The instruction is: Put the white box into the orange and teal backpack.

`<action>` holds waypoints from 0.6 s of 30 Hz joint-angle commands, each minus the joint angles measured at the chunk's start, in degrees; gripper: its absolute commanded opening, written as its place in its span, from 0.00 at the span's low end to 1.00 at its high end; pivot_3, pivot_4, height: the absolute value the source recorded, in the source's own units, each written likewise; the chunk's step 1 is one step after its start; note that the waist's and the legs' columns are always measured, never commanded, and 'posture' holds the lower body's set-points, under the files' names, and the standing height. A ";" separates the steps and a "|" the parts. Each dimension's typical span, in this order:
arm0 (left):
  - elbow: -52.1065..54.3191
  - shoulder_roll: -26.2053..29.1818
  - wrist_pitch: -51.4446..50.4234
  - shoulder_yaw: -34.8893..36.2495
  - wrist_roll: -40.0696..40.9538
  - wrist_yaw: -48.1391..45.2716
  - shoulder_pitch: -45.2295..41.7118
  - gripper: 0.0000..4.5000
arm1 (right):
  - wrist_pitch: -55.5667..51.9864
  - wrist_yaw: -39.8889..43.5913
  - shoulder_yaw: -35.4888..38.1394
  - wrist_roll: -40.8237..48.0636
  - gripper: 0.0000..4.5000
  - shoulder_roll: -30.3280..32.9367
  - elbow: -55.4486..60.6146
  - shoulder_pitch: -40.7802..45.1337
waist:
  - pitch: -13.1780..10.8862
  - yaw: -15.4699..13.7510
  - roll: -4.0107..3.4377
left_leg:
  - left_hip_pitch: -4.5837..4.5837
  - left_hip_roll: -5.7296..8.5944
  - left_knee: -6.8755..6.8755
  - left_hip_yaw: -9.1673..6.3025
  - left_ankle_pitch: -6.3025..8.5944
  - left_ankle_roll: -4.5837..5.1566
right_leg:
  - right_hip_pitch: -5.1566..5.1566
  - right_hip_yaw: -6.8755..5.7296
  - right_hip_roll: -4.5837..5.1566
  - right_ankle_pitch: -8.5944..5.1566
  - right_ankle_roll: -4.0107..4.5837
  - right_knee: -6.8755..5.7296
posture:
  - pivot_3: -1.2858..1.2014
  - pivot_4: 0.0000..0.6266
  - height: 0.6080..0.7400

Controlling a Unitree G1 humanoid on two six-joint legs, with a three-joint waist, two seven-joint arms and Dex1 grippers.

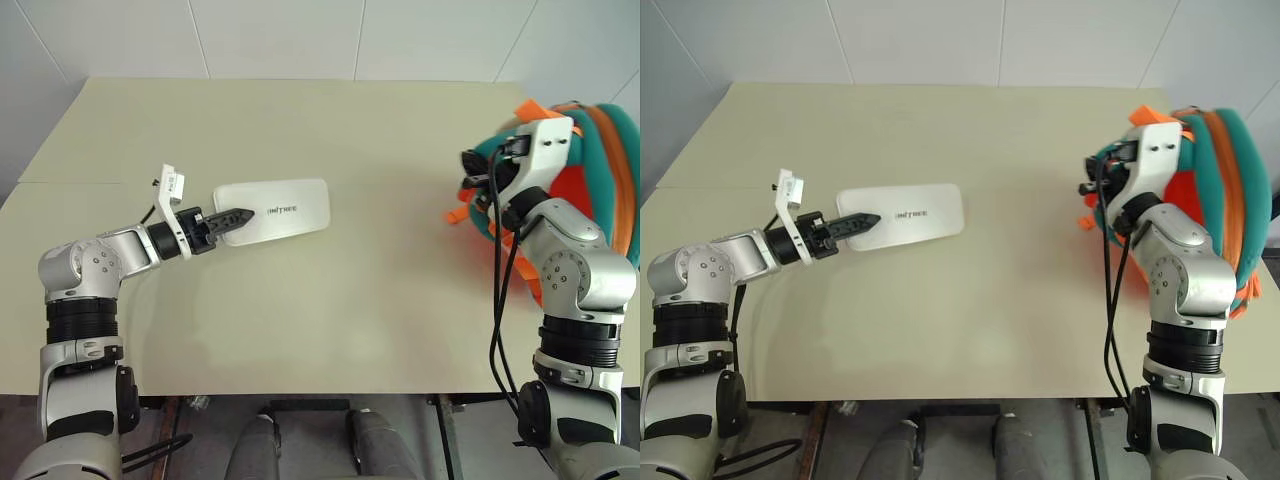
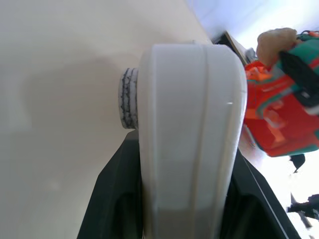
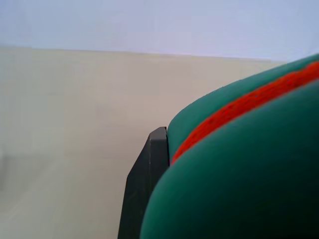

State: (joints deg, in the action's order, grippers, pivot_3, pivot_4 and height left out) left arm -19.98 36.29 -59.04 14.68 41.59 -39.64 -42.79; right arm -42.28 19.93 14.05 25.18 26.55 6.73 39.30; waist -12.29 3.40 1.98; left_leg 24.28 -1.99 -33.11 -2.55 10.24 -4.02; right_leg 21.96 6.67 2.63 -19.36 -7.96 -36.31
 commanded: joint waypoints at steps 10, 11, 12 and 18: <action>-7.70 6.47 10.41 0.23 -5.89 -9.76 -7.06 0.28 | -13.32 19.98 -6.22 26.43 0.00 3.48 21.00 3.75 | -0.02 -0.32 -0.02 | 0.87 -0.09 -0.15 -0.06 -0.12 -0.17 | 0.94 -0.08 -0.08 -0.08 0.09 -0.55 | 0.52 0.24 1.00; -8.08 6.72 10.87 0.15 -6.21 -10.45 -7.33 0.28 | -13.90 20.86 -6.06 28.08 0.00 4.17 21.47 3.80 | -0.02 -0.34 -0.02 | 0.89 -0.09 -0.19 -0.07 -0.12 -0.17 | 0.94 -0.08 -0.08 -0.08 0.09 -0.55 | 0.52 0.24 1.00; -8.57 7.21 11.41 0.05 -6.60 -11.34 -7.75 0.28 | -14.91 22.19 -5.76 30.48 0.00 5.38 22.32 3.75 | -0.02 -0.35 -0.02 | 0.89 -0.08 -0.20 -0.07 -0.12 -0.16 | 0.93 -0.09 -0.08 -0.08 0.09 -0.55 | 0.52 0.24 1.00; -12.39 9.68 15.28 -0.96 -9.11 -16.66 -10.38 0.28 | -17.52 27.40 -5.01 39.41 0.00 11.92 25.57 2.04 | -0.02 -0.41 -0.02 | 0.90 -0.09 -0.22 -0.09 -0.12 -0.14 | 0.93 -0.13 -0.08 -0.10 0.11 -0.57 | 0.52 0.24 1.00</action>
State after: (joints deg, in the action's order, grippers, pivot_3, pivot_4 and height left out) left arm -32.66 44.33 -45.61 13.27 32.88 -53.79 -51.14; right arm -60.09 45.56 7.01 61.09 37.35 29.49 41.30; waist -12.31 2.99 1.96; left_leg 25.19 -2.07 -33.32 -2.64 10.12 -4.16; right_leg 22.89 6.54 2.55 -19.45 -7.86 -36.87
